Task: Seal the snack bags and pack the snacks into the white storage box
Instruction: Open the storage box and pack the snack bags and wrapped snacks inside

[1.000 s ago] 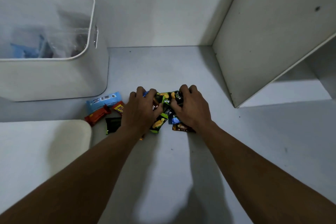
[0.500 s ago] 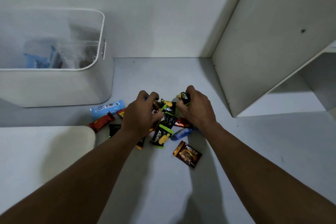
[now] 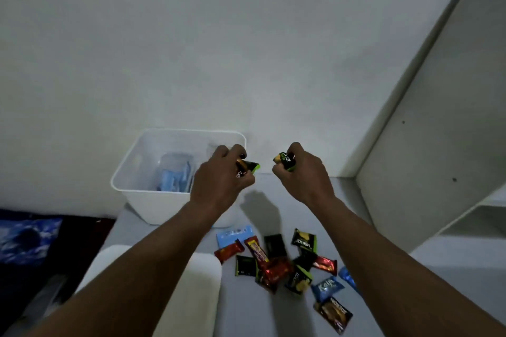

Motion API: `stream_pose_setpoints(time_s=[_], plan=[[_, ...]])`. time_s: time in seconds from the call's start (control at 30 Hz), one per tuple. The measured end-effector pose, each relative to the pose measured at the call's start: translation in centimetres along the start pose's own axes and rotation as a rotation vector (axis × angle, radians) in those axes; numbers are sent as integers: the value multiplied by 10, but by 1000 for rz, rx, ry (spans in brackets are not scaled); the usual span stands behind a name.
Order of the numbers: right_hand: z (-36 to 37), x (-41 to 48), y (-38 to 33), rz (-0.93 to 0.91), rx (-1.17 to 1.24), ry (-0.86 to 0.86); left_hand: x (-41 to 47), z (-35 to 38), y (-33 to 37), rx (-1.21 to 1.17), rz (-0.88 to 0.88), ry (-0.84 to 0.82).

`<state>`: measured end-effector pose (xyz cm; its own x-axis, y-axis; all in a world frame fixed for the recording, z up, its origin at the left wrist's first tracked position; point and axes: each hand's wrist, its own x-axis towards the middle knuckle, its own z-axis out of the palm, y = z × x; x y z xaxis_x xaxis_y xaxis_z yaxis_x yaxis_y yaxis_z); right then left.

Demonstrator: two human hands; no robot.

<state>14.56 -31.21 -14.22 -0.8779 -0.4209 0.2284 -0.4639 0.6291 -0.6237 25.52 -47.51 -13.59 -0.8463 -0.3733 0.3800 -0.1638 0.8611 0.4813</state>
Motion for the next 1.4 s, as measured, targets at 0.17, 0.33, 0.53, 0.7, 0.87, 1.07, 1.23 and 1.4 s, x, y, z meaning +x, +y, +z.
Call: stream_pose_setpoints(time_s=[0.17, 0.33, 0.53, 0.7, 0.87, 1.07, 1.23, 1.4], plan=[[38, 27, -65, -77, -148, -95, 33, -30, -67, 114, -78, -112], [88, 45, -83, -132, -297, -178, 52, -23, -117, 97, -98, -266], [111, 44, -79, -166, -348, -218, 49, -12, -137, 86, -111, -404], [95, 32, -72, -178, -312, -153, 39, -19, -132, 80, -129, -422], [59, 6, -49, -120, -282, -114, 5, -20, -94, 89, -67, -151], [42, -46, 5, 4, -224, -220, -79, 18, -38, 56, 68, 60], [61, -92, 71, 140, -198, -369, -133, 79, -41, 131, 39, -119], [97, -114, 137, 246, -369, -492, -141, 141, -62, 223, 110, -256]])
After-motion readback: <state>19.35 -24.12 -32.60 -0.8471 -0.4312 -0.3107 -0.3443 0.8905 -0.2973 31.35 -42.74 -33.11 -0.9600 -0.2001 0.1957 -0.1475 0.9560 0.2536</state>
